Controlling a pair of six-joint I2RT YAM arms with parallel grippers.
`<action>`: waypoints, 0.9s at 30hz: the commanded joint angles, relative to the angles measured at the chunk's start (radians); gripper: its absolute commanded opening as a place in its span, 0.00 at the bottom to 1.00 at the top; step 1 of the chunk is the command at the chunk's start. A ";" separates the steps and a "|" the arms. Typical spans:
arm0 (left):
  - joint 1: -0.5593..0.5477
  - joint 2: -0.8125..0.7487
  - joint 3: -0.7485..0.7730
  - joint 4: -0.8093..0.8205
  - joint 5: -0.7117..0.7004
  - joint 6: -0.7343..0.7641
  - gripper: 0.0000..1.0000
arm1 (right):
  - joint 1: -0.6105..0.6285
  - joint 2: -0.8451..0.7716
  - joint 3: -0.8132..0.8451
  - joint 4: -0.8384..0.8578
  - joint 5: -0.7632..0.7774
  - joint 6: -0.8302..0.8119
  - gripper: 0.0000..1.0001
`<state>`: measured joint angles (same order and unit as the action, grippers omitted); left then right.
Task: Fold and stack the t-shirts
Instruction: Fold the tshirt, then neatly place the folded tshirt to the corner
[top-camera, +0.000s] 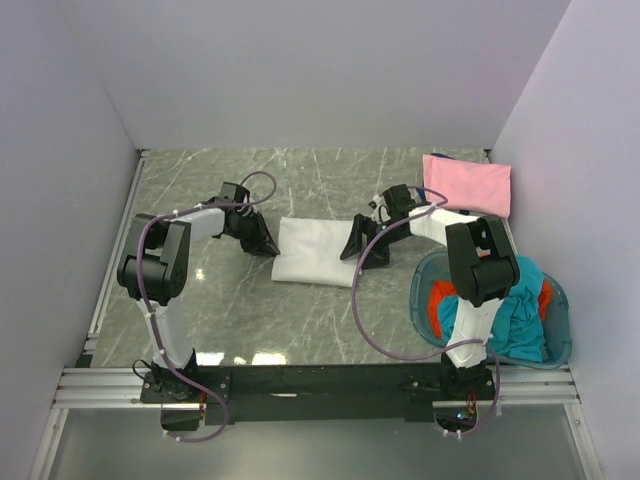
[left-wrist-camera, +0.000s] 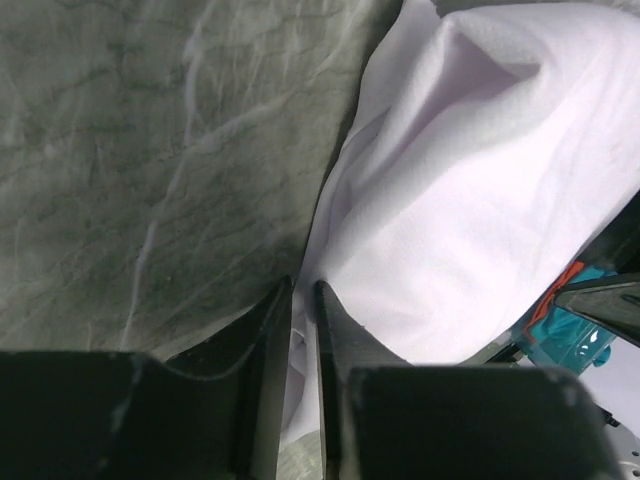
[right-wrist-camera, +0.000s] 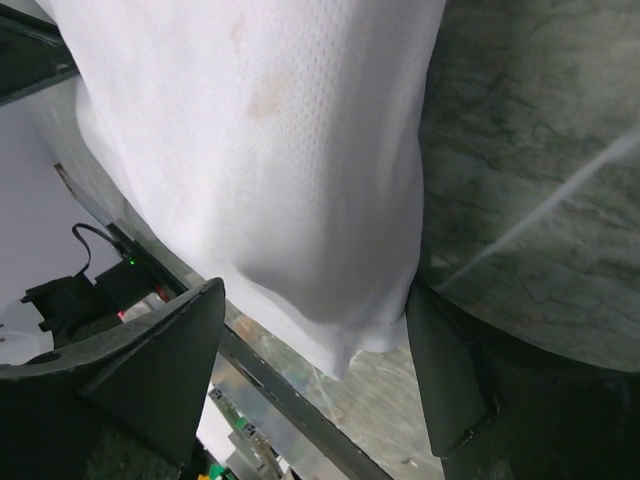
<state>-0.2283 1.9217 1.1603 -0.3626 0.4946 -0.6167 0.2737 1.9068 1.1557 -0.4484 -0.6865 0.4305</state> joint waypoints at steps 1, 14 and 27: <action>-0.008 -0.004 -0.019 -0.001 -0.011 0.011 0.21 | 0.016 -0.006 -0.019 0.077 0.005 0.028 0.79; -0.031 -0.004 -0.070 0.033 -0.002 -0.002 0.17 | 0.073 0.064 0.013 0.119 0.022 0.053 0.53; -0.052 -0.020 -0.073 0.070 0.016 -0.037 0.37 | 0.081 0.095 0.062 0.156 -0.016 0.062 0.00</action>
<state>-0.2661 1.9190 1.1145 -0.2920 0.5358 -0.6552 0.3408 1.9961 1.1774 -0.3233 -0.7048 0.5014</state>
